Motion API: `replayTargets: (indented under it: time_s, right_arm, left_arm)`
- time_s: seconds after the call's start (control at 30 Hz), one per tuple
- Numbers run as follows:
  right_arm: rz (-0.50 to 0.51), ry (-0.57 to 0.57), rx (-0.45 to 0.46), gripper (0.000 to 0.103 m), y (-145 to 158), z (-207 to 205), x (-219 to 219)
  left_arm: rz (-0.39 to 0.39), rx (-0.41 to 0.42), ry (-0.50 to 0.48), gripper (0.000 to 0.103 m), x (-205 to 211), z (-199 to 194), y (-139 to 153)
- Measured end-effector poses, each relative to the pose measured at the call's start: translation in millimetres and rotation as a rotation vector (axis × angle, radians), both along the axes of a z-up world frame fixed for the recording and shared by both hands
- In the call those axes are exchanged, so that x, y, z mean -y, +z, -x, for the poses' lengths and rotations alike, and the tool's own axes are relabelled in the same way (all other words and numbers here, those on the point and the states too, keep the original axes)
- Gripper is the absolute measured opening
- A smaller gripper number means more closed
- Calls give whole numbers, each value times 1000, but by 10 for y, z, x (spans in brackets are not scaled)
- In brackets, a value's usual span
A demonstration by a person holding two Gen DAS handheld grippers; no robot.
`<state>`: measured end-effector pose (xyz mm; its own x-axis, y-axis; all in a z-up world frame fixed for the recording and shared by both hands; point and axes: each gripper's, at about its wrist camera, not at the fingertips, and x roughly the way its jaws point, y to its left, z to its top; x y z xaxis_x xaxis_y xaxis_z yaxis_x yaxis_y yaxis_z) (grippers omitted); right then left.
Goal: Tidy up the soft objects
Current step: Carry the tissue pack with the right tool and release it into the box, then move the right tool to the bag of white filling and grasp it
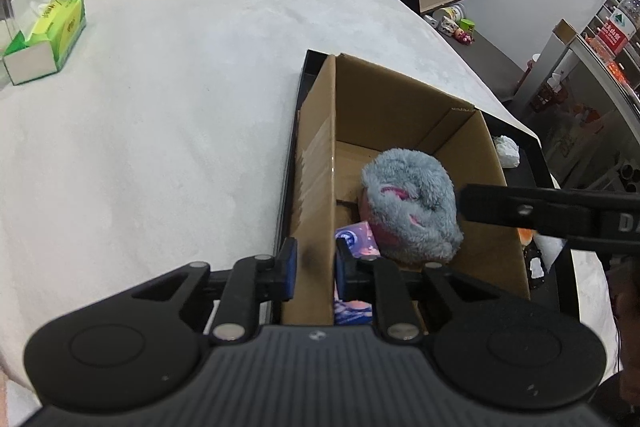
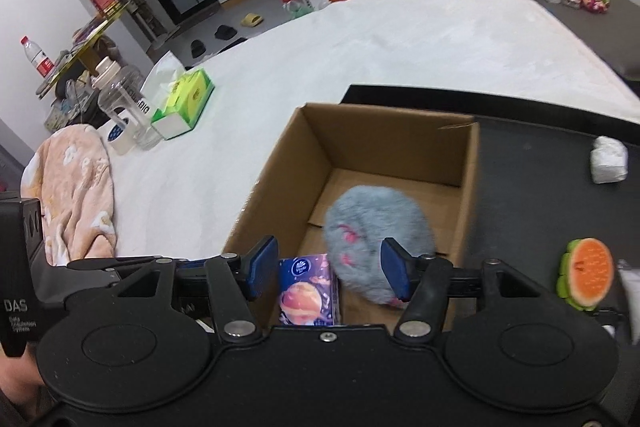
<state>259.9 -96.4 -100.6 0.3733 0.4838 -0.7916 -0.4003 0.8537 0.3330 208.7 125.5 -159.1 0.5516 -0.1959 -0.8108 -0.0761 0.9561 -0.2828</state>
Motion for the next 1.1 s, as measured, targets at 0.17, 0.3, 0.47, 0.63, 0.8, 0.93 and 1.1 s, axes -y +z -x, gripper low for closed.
replayTargets:
  time_s: [0.17,0.3,0.47,0.63,0.8,0.93,1.1]
  right_arm:
    - [2,-46,22,58,77,24,243]
    - [10,-88,33,58,113,62,462]
    - [27,-145,49,60,138,104,760]
    - [45,-211,50,60,128,126,1088]
    - [51,-254,43,61,85,141,1334]
    - [56,-269,39,62,42,141,1452]
    - [63,-288,30,63,-41,116,1578]
  left_arm:
    - [-35,16,26,22,38,-5,82]
    - [-90,39,31,26,109,-14,172]
    - [-129,55,45,41,180,-35,257]
    - [-165,66,52,52,257,-46,313]
    - [-206,71,52,59,346,-64,347]
    - [-230,75,57,64,384,-81,359]
    - [-247,69,66,66,419,-122,345]
